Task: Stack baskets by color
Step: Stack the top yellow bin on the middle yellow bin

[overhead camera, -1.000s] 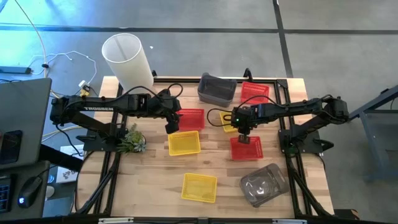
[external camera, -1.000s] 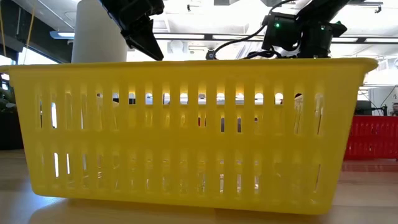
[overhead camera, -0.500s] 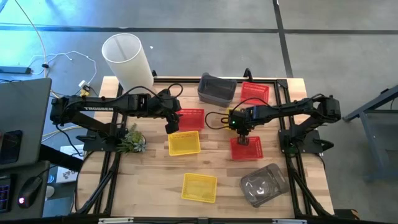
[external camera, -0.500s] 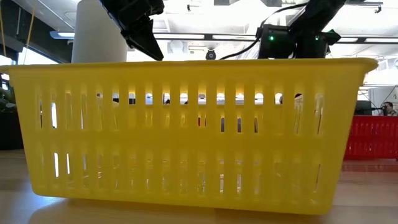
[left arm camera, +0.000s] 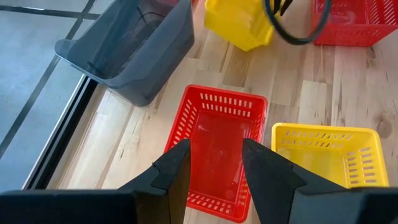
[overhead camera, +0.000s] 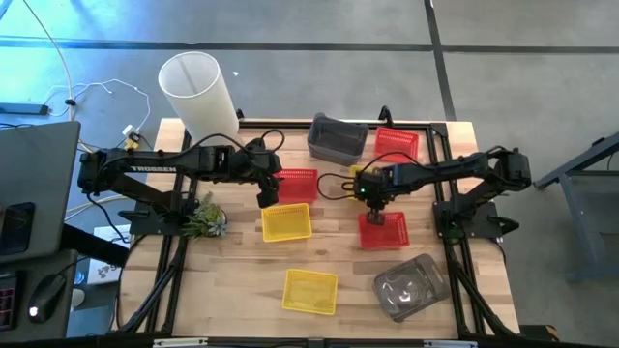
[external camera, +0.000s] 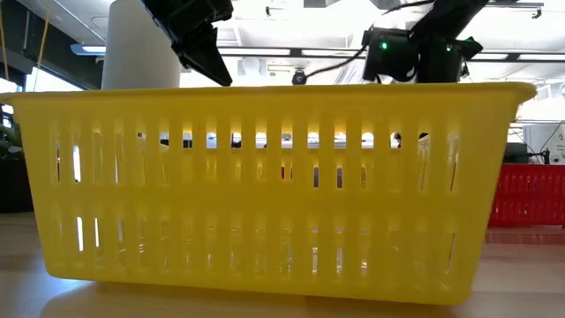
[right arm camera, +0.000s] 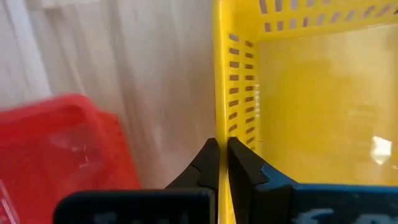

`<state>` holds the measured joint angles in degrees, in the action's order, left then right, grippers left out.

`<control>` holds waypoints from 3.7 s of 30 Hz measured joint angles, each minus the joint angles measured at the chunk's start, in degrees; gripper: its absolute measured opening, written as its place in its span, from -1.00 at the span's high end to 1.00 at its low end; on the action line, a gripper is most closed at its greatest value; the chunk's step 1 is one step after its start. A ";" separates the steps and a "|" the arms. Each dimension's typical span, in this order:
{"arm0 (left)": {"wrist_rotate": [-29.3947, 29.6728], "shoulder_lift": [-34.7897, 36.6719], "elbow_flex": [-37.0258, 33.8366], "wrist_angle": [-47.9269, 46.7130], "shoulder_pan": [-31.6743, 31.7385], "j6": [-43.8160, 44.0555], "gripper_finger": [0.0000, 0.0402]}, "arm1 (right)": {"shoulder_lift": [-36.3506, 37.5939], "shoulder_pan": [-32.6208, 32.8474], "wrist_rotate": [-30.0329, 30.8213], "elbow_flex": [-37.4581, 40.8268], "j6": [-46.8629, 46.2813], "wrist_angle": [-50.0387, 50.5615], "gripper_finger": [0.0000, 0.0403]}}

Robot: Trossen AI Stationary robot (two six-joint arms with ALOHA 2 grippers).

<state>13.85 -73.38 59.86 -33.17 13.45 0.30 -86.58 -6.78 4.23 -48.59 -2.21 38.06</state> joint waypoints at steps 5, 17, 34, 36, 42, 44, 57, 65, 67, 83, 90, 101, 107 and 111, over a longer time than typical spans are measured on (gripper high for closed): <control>0.00 0.00 -0.01 0.02 0.00 0.00 0.35 | -0.01 1.95 1.36 -0.75 -1.02 -0.27 1.00; 0.00 0.00 0.00 0.00 0.00 -0.02 0.35 | -0.01 4.34 5.16 -0.80 -5.86 -2.22 1.00; 0.07 0.00 0.00 -2.19 0.00 -0.02 0.35 | 1.08 4.32 6.69 -0.84 -6.81 -5.30 1.00; 0.08 0.01 0.00 -2.19 0.00 -0.02 0.35 | 2.03 4.32 6.69 -0.84 -6.81 -5.39 1.00; 0.11 0.00 0.00 -2.19 0.00 -0.50 0.35 | 5.51 4.32 6.69 -0.84 -6.77 -6.32 1.00; 0.13 0.00 0.00 -2.19 0.00 -0.50 0.35 | 6.49 4.32 6.65 -0.84 -6.52 -7.14 1.00; 0.52 0.71 0.07 -6.73 0.04 -0.52 0.35 | 10.57 6.41 6.73 -3.58 -5.07 -13.45 1.00; 1.60 4.31 0.07 -10.45 1.16 -0.42 0.35 | 10.50 8.75 7.97 -11.64 -0.45 -13.38 1.00; 1.79 5.61 0.07 -11.29 1.71 0.01 0.35 | 10.48 9.07 8.41 -12.90 -0.28 -13.11 1.00; 5.93 16.64 0.07 -13.57 6.10 2.52 0.35 | -3.90 12.79 9.31 -33.94 5.51 -4.08 1.00; 6.54 18.12 0.06 -17.54 7.61 3.03 0.35 | -15.06 14.22 9.04 -47.75 6.89 6.16 1.00; 6.54 18.12 0.00 -22.70 8.50 4.13 0.35 | -28.14 16.47 5.95 -61.33 5.53 11.62 1.00; 6.49 18.12 0.00 -24.14 8.50 4.09 0.35 | -31.34 17.65 5.81 -62.56 2.03 11.46 1.00; 6.36 18.10 0.00 -24.11 8.50 4.09 0.35 | -33.22 18.10 5.81 -62.56 0.61 11.32 1.00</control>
<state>20.20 -55.29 59.86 -57.28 21.96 4.38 -119.80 11.32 10.04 -111.15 -1.60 49.38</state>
